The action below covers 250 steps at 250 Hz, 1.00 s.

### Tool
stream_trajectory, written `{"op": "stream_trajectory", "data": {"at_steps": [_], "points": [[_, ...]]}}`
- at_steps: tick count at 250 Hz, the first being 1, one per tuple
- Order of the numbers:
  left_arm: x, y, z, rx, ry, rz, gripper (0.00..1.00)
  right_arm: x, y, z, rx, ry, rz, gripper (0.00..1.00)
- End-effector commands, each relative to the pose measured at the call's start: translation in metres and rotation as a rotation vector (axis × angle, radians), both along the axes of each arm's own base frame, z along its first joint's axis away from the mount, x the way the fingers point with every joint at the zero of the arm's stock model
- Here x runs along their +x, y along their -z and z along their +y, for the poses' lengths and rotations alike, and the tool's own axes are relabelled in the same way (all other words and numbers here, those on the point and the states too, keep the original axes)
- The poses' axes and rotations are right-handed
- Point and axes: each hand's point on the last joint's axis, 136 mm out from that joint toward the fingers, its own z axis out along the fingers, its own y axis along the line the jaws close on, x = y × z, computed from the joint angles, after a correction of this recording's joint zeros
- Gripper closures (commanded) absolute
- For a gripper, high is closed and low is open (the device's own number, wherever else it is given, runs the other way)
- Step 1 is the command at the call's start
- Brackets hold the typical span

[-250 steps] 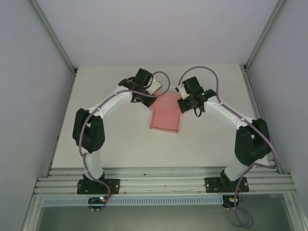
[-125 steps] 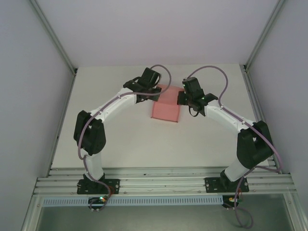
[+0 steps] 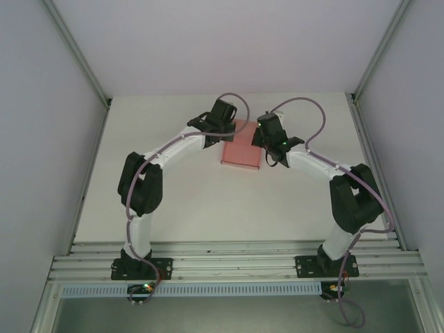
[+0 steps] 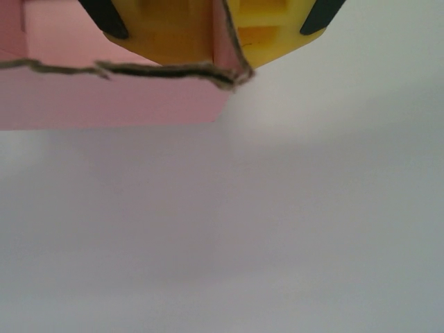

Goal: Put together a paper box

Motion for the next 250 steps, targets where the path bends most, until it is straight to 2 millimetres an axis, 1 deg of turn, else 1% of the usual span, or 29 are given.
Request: {"op": "stream_trajectory", "data": {"at_steps": [1,26,37,68,84,108,125,147,157,172,192,212,223,234,250], "points": [[-0.003,0.018,-0.001,0.005,0.012,0.029,1.0,0.014,-0.017,0.007,0.024,0.009,-0.108,1.0],[-0.008,0.027,-0.001,-0.008,0.028,0.022,1.0,0.011,-0.008,0.011,0.017,-0.02,-0.107,1.0],[-0.012,0.028,-0.003,-0.027,0.046,0.02,1.0,0.009,-0.006,0.013,0.001,-0.036,-0.109,1.0],[-0.023,0.033,-0.008,-0.101,0.055,0.031,1.0,0.0,0.004,0.011,-0.06,-0.036,-0.093,1.0],[-0.028,0.034,-0.007,-0.083,0.048,0.017,1.0,-0.005,0.008,0.01,-0.077,-0.031,-0.097,1.0],[-0.038,0.033,-0.005,-0.033,0.054,-0.017,1.0,-0.014,0.007,0.01,-0.099,-0.037,-0.117,1.0],[-0.047,0.039,-0.002,-0.025,0.075,-0.008,0.99,-0.021,0.006,0.011,-0.126,-0.049,-0.137,1.0],[-0.062,0.046,-0.003,-0.054,0.119,0.014,0.88,-0.033,0.007,0.012,-0.171,-0.068,-0.164,1.0],[-0.069,0.048,-0.002,-0.071,0.128,0.028,0.86,-0.038,0.008,0.012,-0.194,-0.075,-0.176,1.0],[-0.078,0.047,-0.001,-0.089,0.139,0.045,0.8,-0.047,0.014,0.014,-0.227,-0.09,-0.179,1.0],[-0.088,0.041,-0.002,-0.114,0.158,0.048,0.73,-0.059,0.025,0.015,-0.268,-0.109,-0.171,1.0],[-0.096,0.035,-0.004,-0.136,0.182,0.052,0.62,-0.07,0.035,0.014,-0.301,-0.114,-0.162,1.0],[-0.101,0.032,-0.005,-0.141,0.195,0.057,0.57,-0.074,0.04,0.011,-0.315,-0.111,-0.154,1.0],[-0.104,0.029,-0.005,-0.148,0.202,0.06,0.5,-0.078,0.043,0.007,-0.322,-0.099,-0.147,1.0],[-0.108,0.025,-0.003,-0.151,0.194,0.057,0.48,-0.083,0.046,0.005,-0.305,-0.088,-0.139,1.0]]}}
